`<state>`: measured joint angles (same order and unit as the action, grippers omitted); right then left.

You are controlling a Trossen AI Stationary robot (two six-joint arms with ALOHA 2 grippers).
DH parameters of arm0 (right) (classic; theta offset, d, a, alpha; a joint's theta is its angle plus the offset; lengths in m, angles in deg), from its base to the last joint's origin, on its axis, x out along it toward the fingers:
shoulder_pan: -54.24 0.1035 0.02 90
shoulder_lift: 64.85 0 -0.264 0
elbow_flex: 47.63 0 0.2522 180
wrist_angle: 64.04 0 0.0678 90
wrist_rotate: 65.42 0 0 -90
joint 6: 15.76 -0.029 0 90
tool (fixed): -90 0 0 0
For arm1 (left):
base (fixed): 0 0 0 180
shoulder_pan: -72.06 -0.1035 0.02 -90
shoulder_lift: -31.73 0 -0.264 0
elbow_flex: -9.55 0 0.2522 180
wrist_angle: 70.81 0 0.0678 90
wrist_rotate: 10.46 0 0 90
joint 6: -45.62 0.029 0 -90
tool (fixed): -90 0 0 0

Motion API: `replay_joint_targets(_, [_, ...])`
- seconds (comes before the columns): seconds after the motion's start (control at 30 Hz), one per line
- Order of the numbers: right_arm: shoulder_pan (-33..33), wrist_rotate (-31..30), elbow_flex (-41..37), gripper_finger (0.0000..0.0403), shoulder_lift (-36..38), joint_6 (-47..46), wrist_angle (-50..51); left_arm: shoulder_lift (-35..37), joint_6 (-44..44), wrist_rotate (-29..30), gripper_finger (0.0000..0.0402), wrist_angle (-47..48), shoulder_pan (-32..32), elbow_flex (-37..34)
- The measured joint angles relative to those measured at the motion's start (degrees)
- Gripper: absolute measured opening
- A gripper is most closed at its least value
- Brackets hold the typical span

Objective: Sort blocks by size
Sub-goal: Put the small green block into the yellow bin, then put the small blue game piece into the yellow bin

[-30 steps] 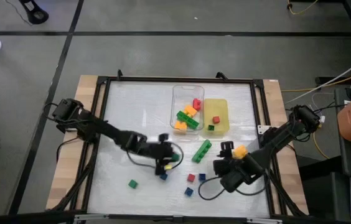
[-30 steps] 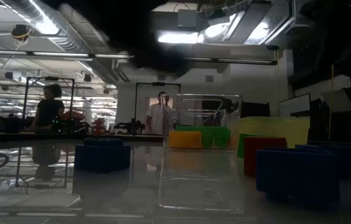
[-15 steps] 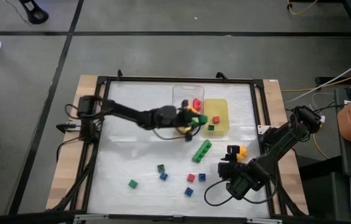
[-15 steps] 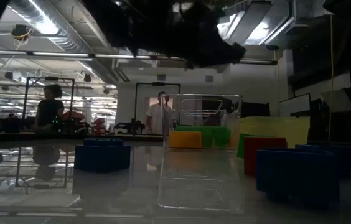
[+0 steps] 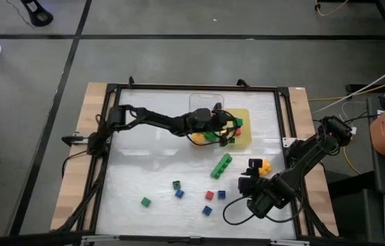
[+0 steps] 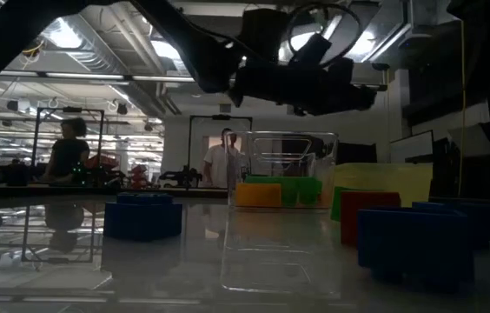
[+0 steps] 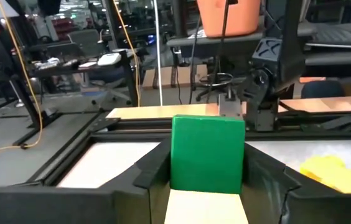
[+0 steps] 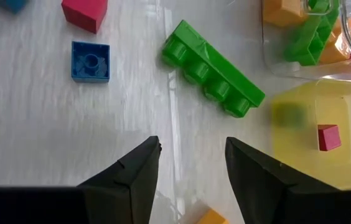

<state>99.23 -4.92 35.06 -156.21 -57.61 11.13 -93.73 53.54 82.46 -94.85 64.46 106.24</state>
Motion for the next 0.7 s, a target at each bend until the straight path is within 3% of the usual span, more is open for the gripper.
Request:
replay_joint_targets(0.5, [0.00, 0.55, 0.02, 0.0184, 0.00, 0.00, 0.02, -0.27, -1.17, 0.23, 0.0195, 4.85, 0.11, 1.52])
replay_joint_targets(0.7, [-0.02, 0.63, 0.02, 0.0184, 0.00, 0.03, 0.21, 7.71, -0.99, 0.24, 0.0187, 17.56, 0.49, 1.54])
